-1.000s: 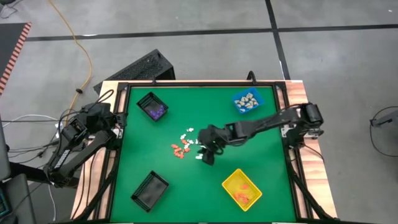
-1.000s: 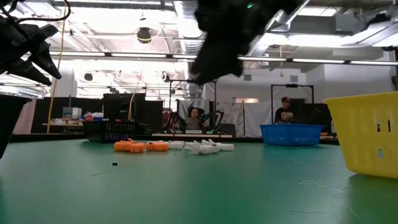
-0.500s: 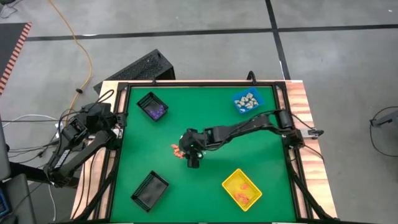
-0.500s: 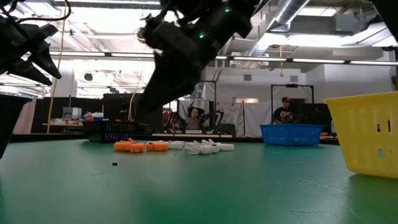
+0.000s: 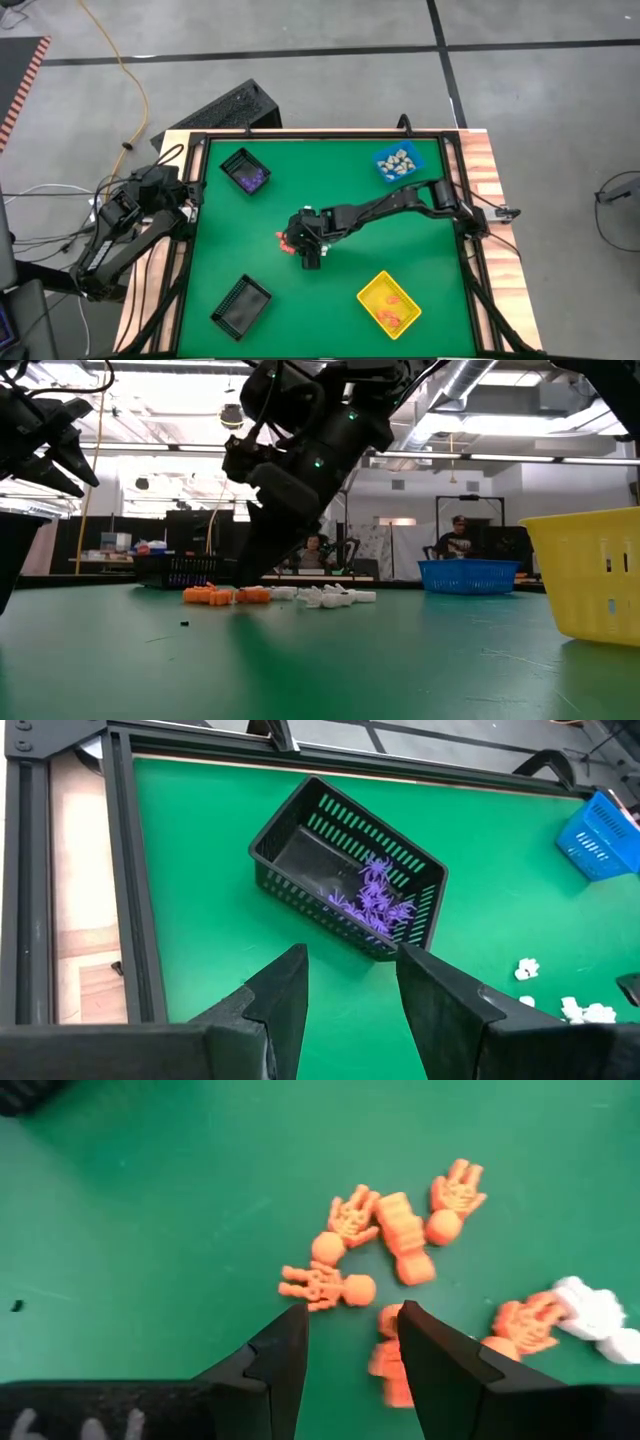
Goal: Sort Halloween decoration
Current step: Put the orange skeleton toy into the yellow basket
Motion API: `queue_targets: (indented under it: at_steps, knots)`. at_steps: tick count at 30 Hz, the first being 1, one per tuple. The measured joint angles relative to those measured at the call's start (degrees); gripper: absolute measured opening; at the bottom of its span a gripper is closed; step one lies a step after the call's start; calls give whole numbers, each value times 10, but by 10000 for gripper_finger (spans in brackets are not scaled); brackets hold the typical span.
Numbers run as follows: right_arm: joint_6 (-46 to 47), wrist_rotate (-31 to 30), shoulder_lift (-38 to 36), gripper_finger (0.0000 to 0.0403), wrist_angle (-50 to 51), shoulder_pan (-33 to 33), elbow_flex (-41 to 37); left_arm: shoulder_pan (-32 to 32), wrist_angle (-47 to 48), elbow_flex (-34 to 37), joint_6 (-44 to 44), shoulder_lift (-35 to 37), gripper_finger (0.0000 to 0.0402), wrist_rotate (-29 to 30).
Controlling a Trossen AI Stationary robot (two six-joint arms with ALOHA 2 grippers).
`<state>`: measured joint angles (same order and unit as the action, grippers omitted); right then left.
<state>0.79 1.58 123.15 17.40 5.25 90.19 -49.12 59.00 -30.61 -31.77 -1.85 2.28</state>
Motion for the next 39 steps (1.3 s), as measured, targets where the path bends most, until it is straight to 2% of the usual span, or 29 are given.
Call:
queue_targets:
  at_steps: [17,30,34,39]
  knots:
    - [-8,0,0,179,5,-12,-1,0,0,0,0,0,143,0]
    - [22,-6,-3,178,0,-12,-48,0,0,0,0,0,143,0]
    - [34,-14,-3,160,1,-13,-48,0,0,0,0,0,143,0]
    - [70,-14,-3,99,3,-15,-48,0,0,0,0,0,143,0]
